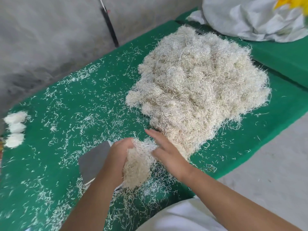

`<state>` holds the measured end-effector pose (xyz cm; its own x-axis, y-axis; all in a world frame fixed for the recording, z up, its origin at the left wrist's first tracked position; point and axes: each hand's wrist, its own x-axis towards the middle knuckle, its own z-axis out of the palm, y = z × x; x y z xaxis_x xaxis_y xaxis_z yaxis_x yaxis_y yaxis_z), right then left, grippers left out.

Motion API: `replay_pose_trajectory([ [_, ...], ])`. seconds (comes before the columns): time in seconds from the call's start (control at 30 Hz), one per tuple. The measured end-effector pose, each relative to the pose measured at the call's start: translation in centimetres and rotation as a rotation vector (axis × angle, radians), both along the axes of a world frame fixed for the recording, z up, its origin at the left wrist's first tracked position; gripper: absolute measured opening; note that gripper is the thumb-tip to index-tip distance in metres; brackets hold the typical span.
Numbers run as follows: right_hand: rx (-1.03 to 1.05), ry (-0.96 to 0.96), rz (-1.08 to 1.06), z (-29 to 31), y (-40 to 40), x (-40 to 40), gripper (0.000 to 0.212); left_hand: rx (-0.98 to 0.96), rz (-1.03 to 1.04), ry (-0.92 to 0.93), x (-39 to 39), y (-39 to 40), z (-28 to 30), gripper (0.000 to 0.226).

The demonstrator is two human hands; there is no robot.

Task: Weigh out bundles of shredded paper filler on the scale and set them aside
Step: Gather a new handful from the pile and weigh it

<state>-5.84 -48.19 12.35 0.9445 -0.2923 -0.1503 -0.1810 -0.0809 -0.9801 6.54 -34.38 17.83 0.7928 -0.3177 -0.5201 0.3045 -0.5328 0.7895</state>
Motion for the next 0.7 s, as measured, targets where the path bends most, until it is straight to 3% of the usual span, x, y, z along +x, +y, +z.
replay_pose_trajectory([
  [0.07, 0.282, -0.045, 0.017, 2.0, 1.5, 0.4, 0.049, -0.148, 0.11, 0.116, -0.4, -1.4, 1.1, 0.034],
  [0.13, 0.438, -0.046, 0.009, 3.4, 3.0, 0.9, 0.033, -0.21, 0.322, 0.169, 0.0, -3.0, 0.9, 0.049],
  [0.2, 0.497, -0.047, -0.051, 4.2, 4.4, 1.6, 0.033, -0.15, 0.496, 0.014, -0.1, -4.1, 1.0, 0.066],
  [0.27, 0.502, -0.069, -0.17, 4.6, 5.1, 2.5, 0.049, -0.188, 0.563, -0.144, -1.1, -5.3, 1.5, 0.053],
  [0.37, 0.605, -0.023, -0.322, 6.0, 4.4, 4.2, 0.075, -0.234, 0.452, -0.258, -3.0, -6.5, 2.2, 0.051],
  [0.47, 0.613, 0.042, -0.454, 6.5, 2.6, 5.6, 0.066, -0.244, 0.275, -0.316, -4.9, -6.7, 2.8, 0.037],
  [0.6, 0.762, 0.024, -0.523, 8.0, 0.6, 6.5, 0.072, -0.176, -0.027, -0.35, -6.2, -5.5, 4.7, 0.058],
  [0.7, 0.789, -0.022, -0.598, 9.2, -0.7, 7.1, 0.064, -0.237, -0.116, -0.392, -5.7, -4.0, 6.7, 0.045],
])
